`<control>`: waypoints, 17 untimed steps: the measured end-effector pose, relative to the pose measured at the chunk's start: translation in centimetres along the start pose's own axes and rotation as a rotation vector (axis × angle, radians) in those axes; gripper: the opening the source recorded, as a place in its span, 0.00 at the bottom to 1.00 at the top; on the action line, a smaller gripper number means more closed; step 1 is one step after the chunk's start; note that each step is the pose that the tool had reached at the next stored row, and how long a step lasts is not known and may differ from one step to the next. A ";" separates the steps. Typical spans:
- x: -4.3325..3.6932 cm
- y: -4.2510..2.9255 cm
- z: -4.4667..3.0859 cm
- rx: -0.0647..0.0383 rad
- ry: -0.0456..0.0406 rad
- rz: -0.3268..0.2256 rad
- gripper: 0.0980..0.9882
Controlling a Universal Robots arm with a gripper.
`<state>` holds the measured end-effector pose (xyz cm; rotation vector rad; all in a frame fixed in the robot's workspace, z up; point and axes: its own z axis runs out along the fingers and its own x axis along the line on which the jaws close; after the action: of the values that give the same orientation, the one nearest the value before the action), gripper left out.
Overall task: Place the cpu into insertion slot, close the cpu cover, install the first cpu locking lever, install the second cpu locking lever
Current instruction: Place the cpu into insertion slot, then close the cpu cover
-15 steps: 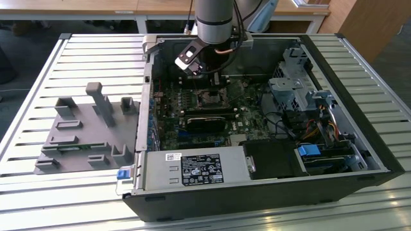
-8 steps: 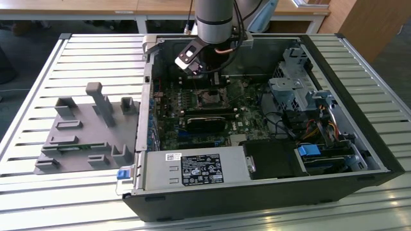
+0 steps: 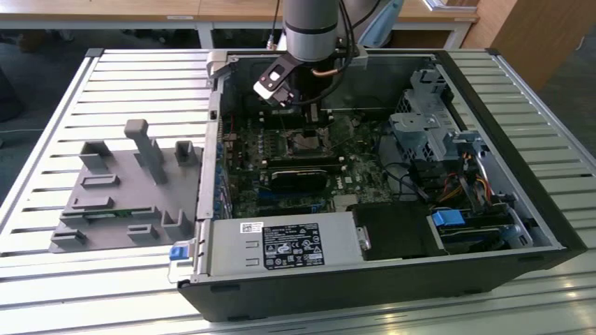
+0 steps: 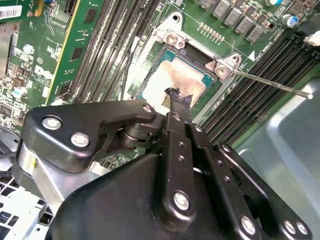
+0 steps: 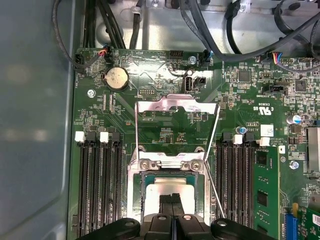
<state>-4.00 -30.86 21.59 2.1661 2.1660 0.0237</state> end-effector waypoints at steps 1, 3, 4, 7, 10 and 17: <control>0.00 0.00 -0.02 0.000 0.0000 0.000 0.01; -0.01 0.00 -0.06 0.000 -0.0002 0.000 0.01; -0.01 0.00 -0.08 0.000 -0.0003 0.000 0.01; -0.01 0.01 -0.14 0.000 -0.0001 0.000 0.01; -0.01 0.01 -0.21 0.000 -0.0002 0.000 0.01; -0.03 0.03 -0.50 0.000 -0.0002 0.000 0.01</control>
<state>-4.00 -30.87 22.08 2.1661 2.1660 0.0233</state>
